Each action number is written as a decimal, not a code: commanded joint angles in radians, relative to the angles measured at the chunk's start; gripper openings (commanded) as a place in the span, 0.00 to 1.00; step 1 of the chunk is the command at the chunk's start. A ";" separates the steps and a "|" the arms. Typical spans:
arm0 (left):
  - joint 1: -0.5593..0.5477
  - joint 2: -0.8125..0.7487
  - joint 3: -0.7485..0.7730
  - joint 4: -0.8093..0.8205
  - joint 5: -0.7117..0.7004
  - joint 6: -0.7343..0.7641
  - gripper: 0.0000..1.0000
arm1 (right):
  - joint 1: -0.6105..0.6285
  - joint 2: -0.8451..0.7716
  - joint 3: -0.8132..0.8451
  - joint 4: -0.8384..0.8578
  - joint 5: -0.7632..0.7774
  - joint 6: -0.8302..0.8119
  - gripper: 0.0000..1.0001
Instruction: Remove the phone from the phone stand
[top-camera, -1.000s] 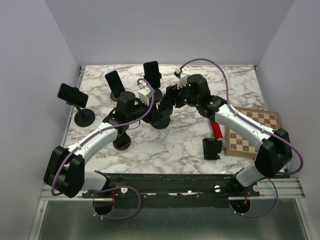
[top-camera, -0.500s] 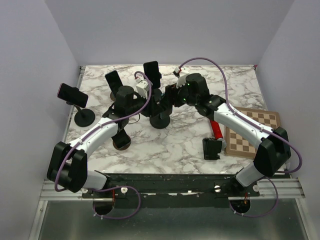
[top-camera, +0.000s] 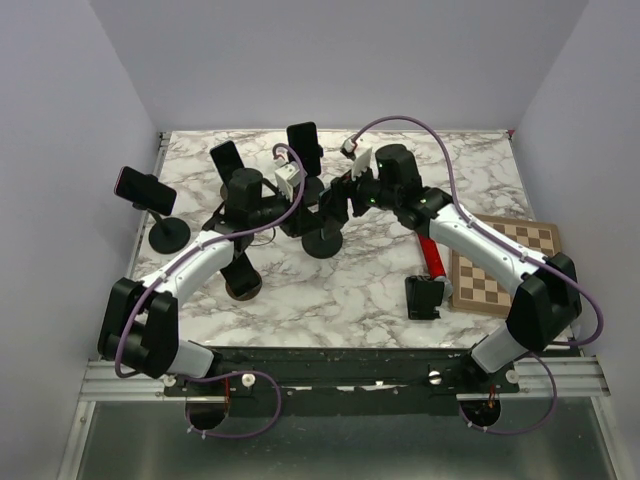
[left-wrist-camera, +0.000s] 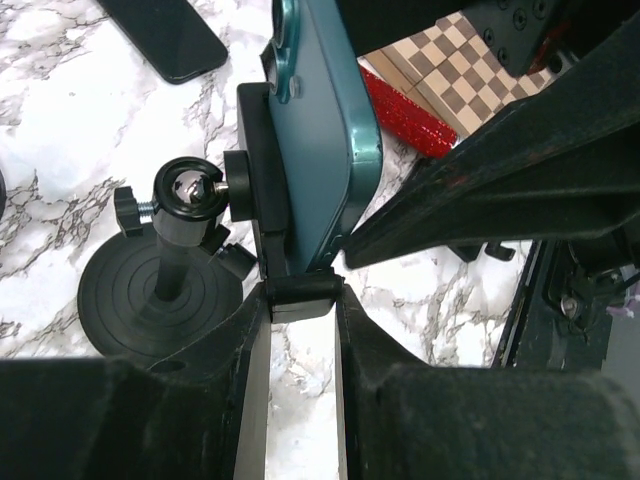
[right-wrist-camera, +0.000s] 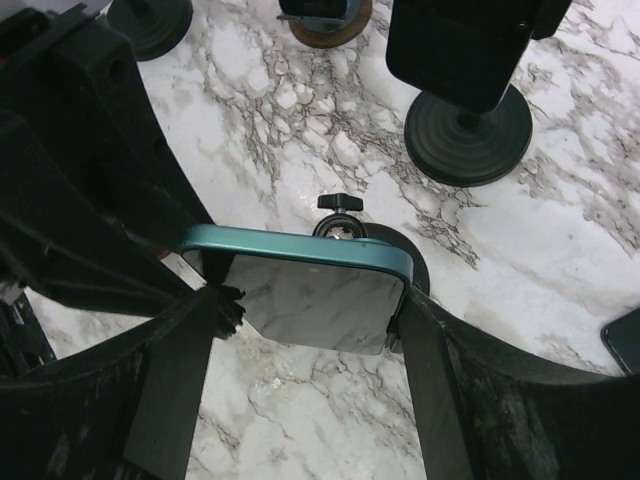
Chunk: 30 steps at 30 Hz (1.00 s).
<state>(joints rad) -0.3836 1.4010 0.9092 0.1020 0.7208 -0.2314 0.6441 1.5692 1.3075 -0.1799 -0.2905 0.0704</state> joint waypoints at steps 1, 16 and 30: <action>0.042 0.052 0.028 -0.043 -0.012 0.049 0.00 | 0.011 -0.003 0.025 -0.059 -0.292 -0.061 0.01; 0.021 0.053 0.008 -0.013 -0.035 -0.058 0.00 | 0.111 -0.037 -0.012 0.028 0.253 0.256 0.70; -0.019 0.005 -0.035 -0.004 -0.130 -0.074 0.00 | 0.226 -0.021 -0.009 0.053 0.599 0.202 0.90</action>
<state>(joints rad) -0.3901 1.4120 0.9066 0.1329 0.6918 -0.2710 0.8532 1.5112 1.2575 -0.1192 0.2790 0.2649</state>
